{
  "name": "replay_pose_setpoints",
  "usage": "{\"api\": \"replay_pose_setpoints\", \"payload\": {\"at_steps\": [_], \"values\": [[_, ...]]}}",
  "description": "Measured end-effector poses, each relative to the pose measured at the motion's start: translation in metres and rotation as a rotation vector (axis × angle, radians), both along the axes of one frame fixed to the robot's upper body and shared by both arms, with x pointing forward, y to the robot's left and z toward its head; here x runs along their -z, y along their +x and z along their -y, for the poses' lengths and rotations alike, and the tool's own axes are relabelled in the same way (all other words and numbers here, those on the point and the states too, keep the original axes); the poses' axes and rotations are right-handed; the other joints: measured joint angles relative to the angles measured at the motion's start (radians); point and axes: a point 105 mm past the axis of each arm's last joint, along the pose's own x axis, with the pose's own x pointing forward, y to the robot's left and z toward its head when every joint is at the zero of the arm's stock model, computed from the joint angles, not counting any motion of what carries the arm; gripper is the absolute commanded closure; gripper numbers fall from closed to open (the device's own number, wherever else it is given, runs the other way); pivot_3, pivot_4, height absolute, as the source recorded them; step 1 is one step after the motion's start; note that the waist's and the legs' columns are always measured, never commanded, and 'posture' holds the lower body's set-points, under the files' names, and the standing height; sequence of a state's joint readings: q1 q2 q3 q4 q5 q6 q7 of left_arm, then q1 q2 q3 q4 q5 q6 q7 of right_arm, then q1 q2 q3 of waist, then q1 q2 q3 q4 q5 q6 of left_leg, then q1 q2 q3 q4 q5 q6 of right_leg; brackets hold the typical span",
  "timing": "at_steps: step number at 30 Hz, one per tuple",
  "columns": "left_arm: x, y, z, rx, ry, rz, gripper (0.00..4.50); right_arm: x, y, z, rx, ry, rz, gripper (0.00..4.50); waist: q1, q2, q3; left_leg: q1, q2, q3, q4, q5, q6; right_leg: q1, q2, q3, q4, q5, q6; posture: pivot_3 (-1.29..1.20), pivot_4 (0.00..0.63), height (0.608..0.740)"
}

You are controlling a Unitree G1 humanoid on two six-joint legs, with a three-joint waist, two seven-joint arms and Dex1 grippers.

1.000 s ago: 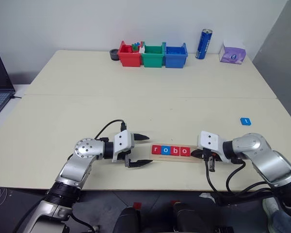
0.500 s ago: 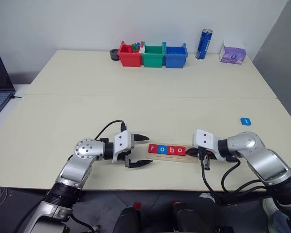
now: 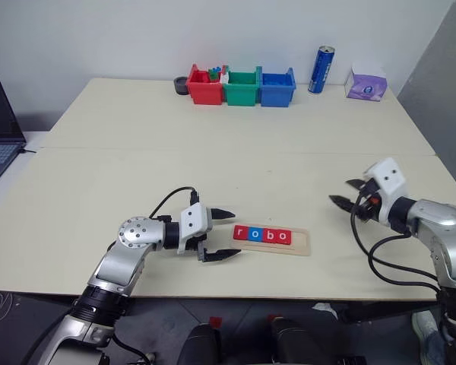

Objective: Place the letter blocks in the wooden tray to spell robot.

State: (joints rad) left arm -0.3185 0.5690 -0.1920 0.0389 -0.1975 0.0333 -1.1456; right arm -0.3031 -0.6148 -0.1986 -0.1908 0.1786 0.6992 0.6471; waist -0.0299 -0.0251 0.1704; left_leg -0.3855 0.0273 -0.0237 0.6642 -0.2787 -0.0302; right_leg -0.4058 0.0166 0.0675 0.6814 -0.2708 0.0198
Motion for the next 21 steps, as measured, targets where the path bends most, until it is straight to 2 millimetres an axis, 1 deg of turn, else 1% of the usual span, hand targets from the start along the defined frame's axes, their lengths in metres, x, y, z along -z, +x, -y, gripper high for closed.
{"api": "replay_pose_setpoints", "payload": {"at_steps": [1,2,3,6,8,10,13,15,17,20,21], "values": [[0.0,0.0,0.0,0.0,0.0,-0.002,0.0,0.003,0.005,0.01,0.091,0.029,0.023,0.09,-0.001,0.0,0.0,0.0,0.0,0.0,0.0,0.0,0.0,0.0,0.0,0.0,0.0,0.0,0.0,0.0,0.15,0.74],[0.0,0.0,0.0,0.0,-0.001,-0.003,0.0,0.007,0.011,0.021,0.174,0.048,0.037,0.04,-0.002,0.0,0.0,0.0,0.0,0.001,0.0,0.0,0.0,0.0,0.0,0.001,0.0,0.0,0.0,0.0,0.15,0.74],[0.0,0.0,0.001,0.001,-0.002,-0.004,0.0,0.011,0.016,0.033,0.255,0.056,0.042,0.04,-0.003,0.001,0.0,0.001,0.0,0.001,0.0,0.0,0.0,0.0,0.0,0.002,0.0,0.0,0.0,0.0,0.15,0.74],[0.0,0.0,0.001,0.002,-0.003,-0.006,0.0,0.018,0.029,0.06,0.402,0.084,0.057,0.04,-0.004,0.001,0.0,0.001,0.0,0.002,0.0,0.0,0.0,0.0,0.0,0.002,0.0,0.0,0.0,0.0,0.15,0.74],[0.0,0.0,0.002,0.003,-0.003,-0.004,0.0,0.023,0.038,0.074,0.469,0.085,0.057,0.04,-0.004,0.001,0.0,0.001,0.0,0.003,-0.001,0.0,0.0,0.0,0.0,0.002,0.0,0.0,0.0,0.0,0.15,0.74],[0.0,0.0,0.002,0.005,-0.004,-0.004,0.0,0.032,0.047,0.087,0.522,0.094,0.03,0.04,-0.004,0.001,0.0,0.001,0.0,0.004,-0.001,0.0,0.0,0.0,0.0,0.003,0.0,0.0,0.0,0.0,0.15,0.74],[-0.001,0.0,0.002,0.005,-0.004,-0.003,0.0,0.042,0.053,0.098,0.556,0.117,-0.015,0.04,-0.004,0.001,0.0,0.001,0.0,0.004,-0.002,0.0,0.0,0.0,0.0,0.003,0.0,0.0,0.0,0.0,0.15,0.74],[-0.001,0.0,0.002,0.004,-0.004,-0.003,0.0,0.05,0.055,0.102,0.562,0.14,-0.055,0.04,-0.005,0.001,0.0,0.001,0.0,0.004,-0.002,0.0,0.0,0.0,0.0,0.003,0.0,0.0,0.0,0.0,0.15,0.74],[0.0,0.0,0.002,0.002,-0.004,-0.003,0.0,0.05,0.057,0.103,0.562,0.15,-0.06,0.04,-0.005,0.001,0.0,0.001,0.0,0.004,-0.002,0.0,0.0,0.0,0.0,0.004,0.0,0.0,0.0,0.0,0.15,0.74],[0.002,-0.002,0.001,-0.003,-0.005,-0.011,0.0,0.052,0.058,0.105,0.578,0.166,-0.072,0.61,-0.005,0.001,0.0,0.001,0.0,0.004,-0.001,0.0,0.0,0.0,0.0,0.004,0.0,0.0,0.0,0.0,0.15,0.74],[0.003,-0.002,0.001,-0.005,-0.005,-0.014,0.0,0.053,0.058,0.105,0.583,0.175,-0.08,0.92,-0.005,0.001,0.0,0.001,0.0,0.004,-0.001,0.0,0.0,0.0,0.0,0.004,0.0,0.0,0.0,0.0,0.15,0.74]]}}
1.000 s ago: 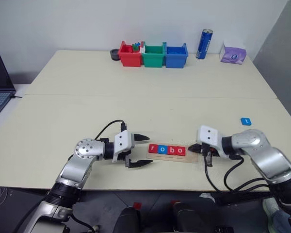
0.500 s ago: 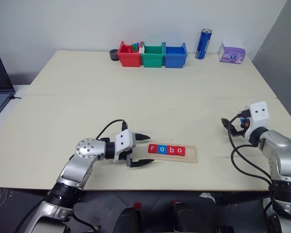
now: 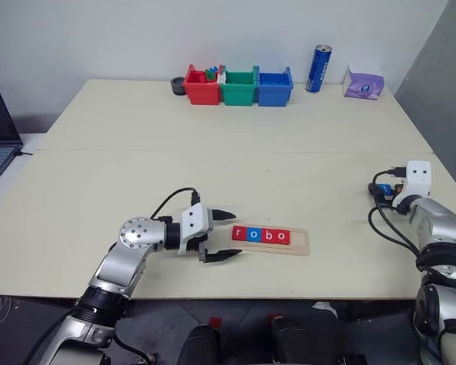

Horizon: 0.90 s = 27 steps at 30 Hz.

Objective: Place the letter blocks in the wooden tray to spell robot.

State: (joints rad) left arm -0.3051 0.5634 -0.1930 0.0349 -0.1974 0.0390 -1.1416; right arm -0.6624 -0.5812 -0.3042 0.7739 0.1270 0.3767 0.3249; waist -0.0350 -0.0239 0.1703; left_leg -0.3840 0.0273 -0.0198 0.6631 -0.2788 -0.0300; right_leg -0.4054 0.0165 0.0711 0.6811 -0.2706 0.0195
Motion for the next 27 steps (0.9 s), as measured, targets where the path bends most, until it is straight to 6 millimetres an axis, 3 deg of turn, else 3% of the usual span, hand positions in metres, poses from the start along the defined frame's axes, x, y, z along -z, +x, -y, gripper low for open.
{"api": "replay_pose_setpoints", "payload": {"at_steps": [6,10,13,16,21,27], "values": [[0.001,0.0,0.0,-0.001,0.0,0.002,0.0,0.003,-0.004,-0.003,-0.001,0.025,-0.015,3.01,0.008,-0.001,-0.002,0.0,-0.001,-0.002,0.001,0.0,0.0,0.001,-0.001,0.0,0.0,0.0,0.0,0.0,0.15,0.74],[0.001,0.0,0.0,0.0,0.001,0.003,0.0,0.006,-0.019,-0.003,0.008,-0.014,-0.008,3.04,0.011,-0.001,-0.002,-0.002,0.0,-0.005,0.001,0.0,0.0,0.001,-0.001,-0.001,-0.001,0.0,0.0,0.0,0.15,0.74],[0.001,0.0,0.0,0.002,0.003,0.004,0.0,0.009,-0.04,-0.016,0.005,-0.032,0.008,3.04,0.009,0.0,-0.003,-0.002,0.001,-0.006,-0.001,0.0,0.0,0.001,0.0,-0.002,0.0,0.0,0.0,0.0,0.15,0.74],[0.001,-0.001,0.0,0.007,0.005,0.004,0.0,0.013,-0.068,-0.048,-0.011,-0.023,0.023,3.04,0.006,0.001,-0.003,-0.002,0.002,-0.007,-0.001,0.0,0.0,0.0,0.0,-0.002,0.0,-0.001,0.0,0.0,0.15,0.74],[0.0,0.0,0.001,0.021,0.007,0.013,0.0,0.02,-0.109,-0.117,-0.062,0.099,0.003,3.04,-0.006,0.003,-0.004,0.0,0.002,-0.007,-0.001,0.0,0.0,0.0,0.001,-0.001,0.001,-0.003,0.004,0.0,0.15,0.74],[0.003,-0.001,0.001,0.037,0.015,-0.004,0.0,0.022,-0.124,-0.148,-0.052,0.153,-0.012,3.04,-0.006,0.002,-0.004,0.001,0.001,-0.005,0.0,0.0,0.0,0.0,0.001,0.0,0.0,-0.003,0.005,0.0,0.15,0.74]]}}
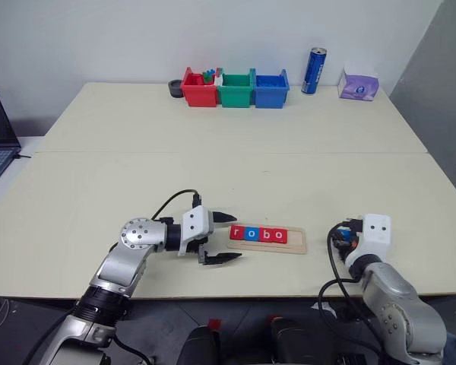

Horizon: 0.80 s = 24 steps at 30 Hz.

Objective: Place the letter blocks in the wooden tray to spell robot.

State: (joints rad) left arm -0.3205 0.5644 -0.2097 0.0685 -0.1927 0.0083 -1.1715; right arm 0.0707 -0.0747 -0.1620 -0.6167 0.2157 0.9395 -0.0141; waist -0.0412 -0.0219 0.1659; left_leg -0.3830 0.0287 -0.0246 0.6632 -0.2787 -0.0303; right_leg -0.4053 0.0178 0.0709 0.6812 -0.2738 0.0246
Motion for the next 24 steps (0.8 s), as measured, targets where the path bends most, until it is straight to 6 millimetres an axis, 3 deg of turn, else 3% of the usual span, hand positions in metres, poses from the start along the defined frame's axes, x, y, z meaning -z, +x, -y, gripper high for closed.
{"api": "replay_pose_setpoints", "payload": {"at_steps": [4,5,12,18,24], "values": [[0.0,0.001,-0.001,0.004,0.003,0.002,0.0,0.0,0.001,-0.001,0.022,0.013,0.011,3.04,0.0,-0.001,0.0,0.0,0.0,0.0,0.0,0.0,0.0,0.0,0.0,0.0,0.0,0.0,0.0,0.0,0.15,0.74],[-0.001,0.001,0.0,0.009,0.003,0.006,0.0,0.0,0.001,-0.001,0.027,0.018,0.016,2.3,0.0,-0.001,0.0,0.0,0.0,0.0,0.0,0.0,0.0,0.0,0.0,0.0,-0.001,0.0,0.0,0.0,0.15,0.74],[-0.001,0.0,0.0,0.017,0.005,0.007,0.0,-0.004,0.006,-0.005,0.028,0.051,0.052,0.04,0.0,0.0,0.0,-0.001,0.0,0.0,0.0,0.0,0.0,0.0,0.0,0.0,-0.001,0.0,0.0,0.0,0.15,0.74],[0.0,0.0,0.0,0.015,0.005,0.005,0.0,-0.035,0.018,0.008,-0.018,-0.012,0.142,0.04,0.001,0.0,0.0,-0.001,0.0,0.0,-0.001,0.0,0.0,-0.001,0.0,-0.001,-0.001,0.0,0.0,0.0,0.15,0.74],[0.0,0.0,0.0,0.016,0.005,0.007,0.0,-0.056,0.011,0.008,-0.426,-0.13,0.105,0.04,0.001,0.0,0.001,-0.002,-0.002,0.001,-0.001,0.0,0.0,-0.001,0.0,-0.001,-0.002,0.0,0.0,0.0,0.15,0.74]]}}
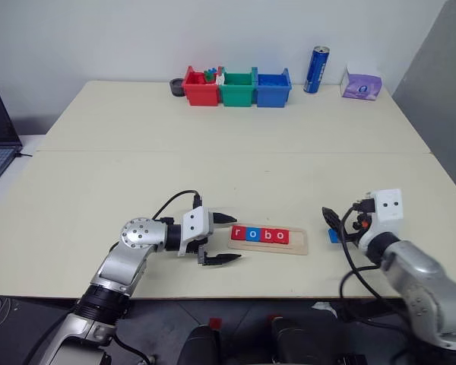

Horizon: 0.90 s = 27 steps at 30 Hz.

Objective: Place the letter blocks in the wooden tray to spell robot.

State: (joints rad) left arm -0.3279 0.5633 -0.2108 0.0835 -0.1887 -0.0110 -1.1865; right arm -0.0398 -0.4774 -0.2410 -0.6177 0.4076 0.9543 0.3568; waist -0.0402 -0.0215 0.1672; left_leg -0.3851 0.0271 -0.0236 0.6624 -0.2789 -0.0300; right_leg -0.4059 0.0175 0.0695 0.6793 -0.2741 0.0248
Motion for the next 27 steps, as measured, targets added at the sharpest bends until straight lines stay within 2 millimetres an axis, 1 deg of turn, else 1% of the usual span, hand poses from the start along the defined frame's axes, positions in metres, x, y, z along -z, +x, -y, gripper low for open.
{"api": "replay_pose_setpoints", "payload": {"at_steps": [4,6,8,15,19,22,25,27], "values": [[0.001,0.0,0.0,0.001,0.007,-0.001,0.0,0.013,-0.027,0.005,-0.341,-0.244,-0.133,0.04,0.005,-0.001,0.001,0.0,-0.001,0.001,0.0,0.0,0.0,0.0,0.0,-0.001,-0.001,0.0,0.0,0.0,0.15,0.74],[0.001,0.001,0.0,0.002,0.007,0.0,0.0,0.018,-0.03,0.009,-0.441,-0.299,-0.163,0.04,0.005,-0.002,0.001,0.0,-0.001,0.001,0.001,0.0,0.0,0.001,0.001,-0.001,-0.001,0.0,0.0,0.0,0.15,0.74],[-0.001,0.002,0.003,0.009,0.002,0.008,0.0,0.022,-0.029,0.014,-0.5,-0.324,-0.182,0.04,0.005,-0.003,0.002,0.001,-0.001,0.002,0.001,0.0,0.0,0.001,0.002,-0.001,0.0,0.0,0.0,0.0,0.15,0.74],[-0.002,0.002,0.005,0.02,0.006,0.02,0.0,0.026,-0.008,0.028,-0.594,-0.405,-0.18,0.04,0.007,-0.004,0.003,0.001,0.0,0.002,0.001,0.0,0.0,0.001,0.002,0.0,0.0,0.0,0.0,0.0,0.15,0.74],[-0.002,0.003,0.004,0.018,0.008,0.018,0.0,0.028,0.0,0.027,-0.662,-0.402,-0.209,0.04,0.007,-0.004,0.003,0.001,0.0,0.001,0.001,0.0,0.0,0.001,0.001,0.0,0.0,0.0,0.0,0.0,0.15,0.74],[-0.002,0.003,0.004,0.017,0.009,0.018,0.0,0.029,0.005,0.027,-0.68,-0.395,-0.221,0.04,0.009,-0.004,0.003,0.001,0.0,0.001,0.001,0.0,0.0,0.001,0.001,0.0,0.0,0.001,-0.001,0.0,0.15,0.74],[-0.001,0.003,0.004,0.015,0.01,0.016,0.0,0.034,0.009,0.028,-0.69,-0.4,-0.242,0.04,0.009,-0.004,0.004,0.001,0.0,0.001,0.001,0.0,0.0,0.001,0.0,0.0,0.0,0.001,-0.001,0.0,0.15,0.74],[-0.001,0.002,0.003,0.014,0.011,0.014,0.0,0.037,0.01,0.027,-0.7,-0.394,-0.258,0.42,0.009,-0.004,0.004,0.001,0.0,0.001,0.001,0.0,0.0,0.001,0.0,0.0,0.0,0.001,-0.001,0.0,0.15,0.74]]}}
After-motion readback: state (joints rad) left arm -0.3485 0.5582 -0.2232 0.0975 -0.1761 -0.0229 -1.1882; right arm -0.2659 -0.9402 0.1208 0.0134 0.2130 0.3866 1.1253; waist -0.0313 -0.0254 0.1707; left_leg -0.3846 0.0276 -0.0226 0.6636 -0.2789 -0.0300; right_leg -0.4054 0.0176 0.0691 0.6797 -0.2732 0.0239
